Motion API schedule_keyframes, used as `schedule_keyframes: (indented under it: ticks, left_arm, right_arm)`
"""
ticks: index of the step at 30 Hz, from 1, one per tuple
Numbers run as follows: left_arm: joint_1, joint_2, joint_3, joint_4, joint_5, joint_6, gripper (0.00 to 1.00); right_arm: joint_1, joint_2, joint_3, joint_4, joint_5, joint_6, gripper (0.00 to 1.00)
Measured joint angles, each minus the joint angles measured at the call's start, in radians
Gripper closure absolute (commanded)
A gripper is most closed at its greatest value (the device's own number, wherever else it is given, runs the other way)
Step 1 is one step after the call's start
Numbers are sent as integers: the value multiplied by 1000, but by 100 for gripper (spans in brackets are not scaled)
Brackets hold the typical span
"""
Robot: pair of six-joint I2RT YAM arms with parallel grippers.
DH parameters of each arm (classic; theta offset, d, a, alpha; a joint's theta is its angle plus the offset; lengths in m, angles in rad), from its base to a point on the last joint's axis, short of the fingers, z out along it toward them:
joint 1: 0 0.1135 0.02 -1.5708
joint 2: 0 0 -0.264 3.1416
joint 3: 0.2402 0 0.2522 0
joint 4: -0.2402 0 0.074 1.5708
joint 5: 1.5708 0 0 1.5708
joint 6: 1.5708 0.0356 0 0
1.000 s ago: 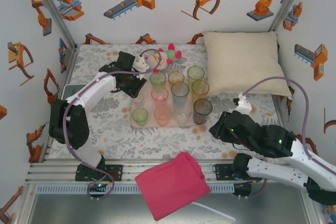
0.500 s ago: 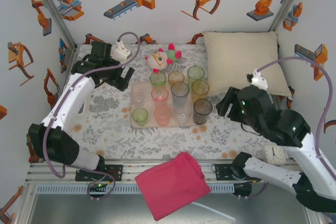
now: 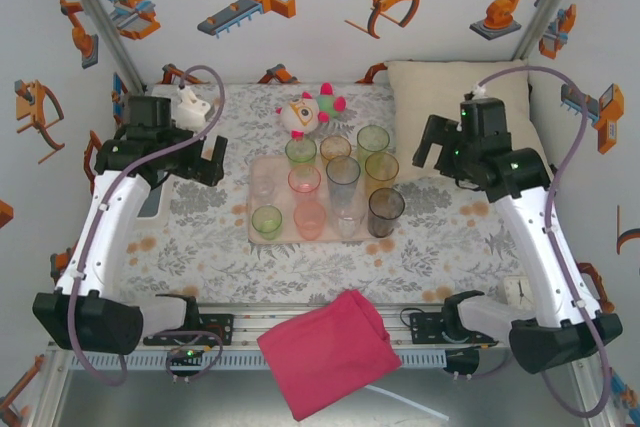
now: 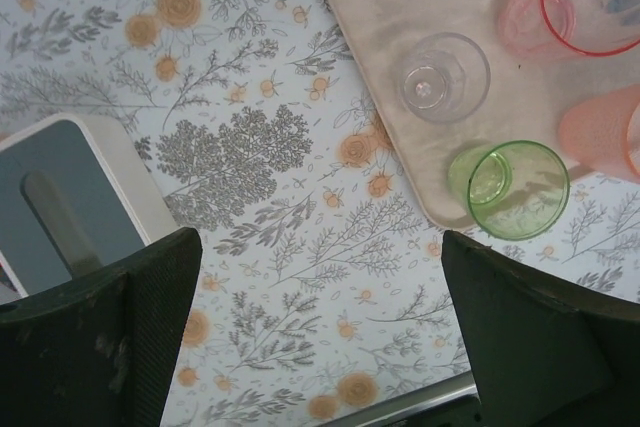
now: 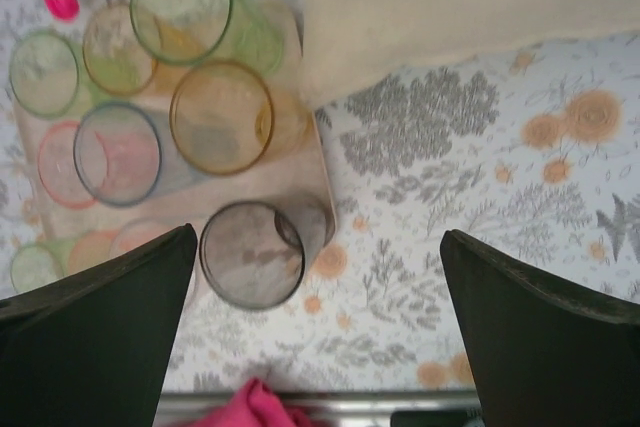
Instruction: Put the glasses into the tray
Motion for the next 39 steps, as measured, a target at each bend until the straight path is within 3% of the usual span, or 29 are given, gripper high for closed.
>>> schedule_keyframes:
  ticks: [5,12,23,31,39]
  left_arm:
    - [100,-6,-89,84,37,-94,3]
    - [220,-54,-302,353,50,-240,3]
    - [223,-92,-618,827,6,-315,3]
    - [223,-77,-884,1176,10,-320,3]
    - [223,69,-988,1498,9,-326,3]
  right_arm:
    - [-87,-39,-118,143,-4,-54,1]
    - [-118,-113,-348,371,63,-177,1]
    - [-235,-286,-842,837,161,-295,1]
    - [-267,-297,-1020,1065,156,-309,1]
    - [-270,-294,-1170,1252,177,-318,0]
